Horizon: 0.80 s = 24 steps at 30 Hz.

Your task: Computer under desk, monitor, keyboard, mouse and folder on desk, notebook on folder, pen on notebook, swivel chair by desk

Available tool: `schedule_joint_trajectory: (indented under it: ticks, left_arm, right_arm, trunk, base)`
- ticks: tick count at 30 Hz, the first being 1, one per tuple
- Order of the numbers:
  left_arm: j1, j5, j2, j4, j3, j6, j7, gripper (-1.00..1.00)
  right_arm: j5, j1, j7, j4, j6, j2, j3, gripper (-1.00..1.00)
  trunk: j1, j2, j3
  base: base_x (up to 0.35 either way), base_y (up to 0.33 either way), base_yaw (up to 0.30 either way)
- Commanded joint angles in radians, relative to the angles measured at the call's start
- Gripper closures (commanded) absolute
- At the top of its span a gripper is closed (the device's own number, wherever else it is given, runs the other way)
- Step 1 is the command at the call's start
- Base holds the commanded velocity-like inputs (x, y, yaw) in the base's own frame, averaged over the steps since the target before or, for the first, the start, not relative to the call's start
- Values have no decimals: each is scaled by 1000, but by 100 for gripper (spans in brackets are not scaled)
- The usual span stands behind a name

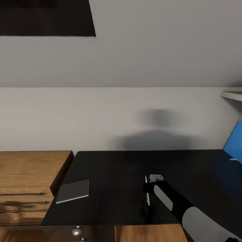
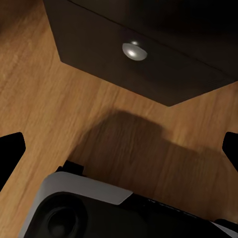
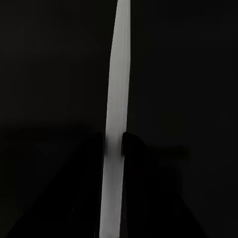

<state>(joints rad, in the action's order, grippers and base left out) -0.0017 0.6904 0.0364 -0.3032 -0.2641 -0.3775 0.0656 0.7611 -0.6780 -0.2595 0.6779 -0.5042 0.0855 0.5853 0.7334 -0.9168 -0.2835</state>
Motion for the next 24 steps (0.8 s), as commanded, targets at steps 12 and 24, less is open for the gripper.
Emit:
schedule_joint_trajectory:
  ticks: [12,24]
  left_arm:
    - [0,11,1,0,-6,-3,3,-100]
    - [0,12,2,0,-6,-3,3,-100]
  right_arm:
    - [2,-1,-7,0,0,-4,5,100]
    - [1,-1,-7,1,0,-4,5,100]
  trunk:
    - [46,-85,-39]
    - [92,-169,-76]
  base:
    - [0,0,0]
    - [0,0,0]
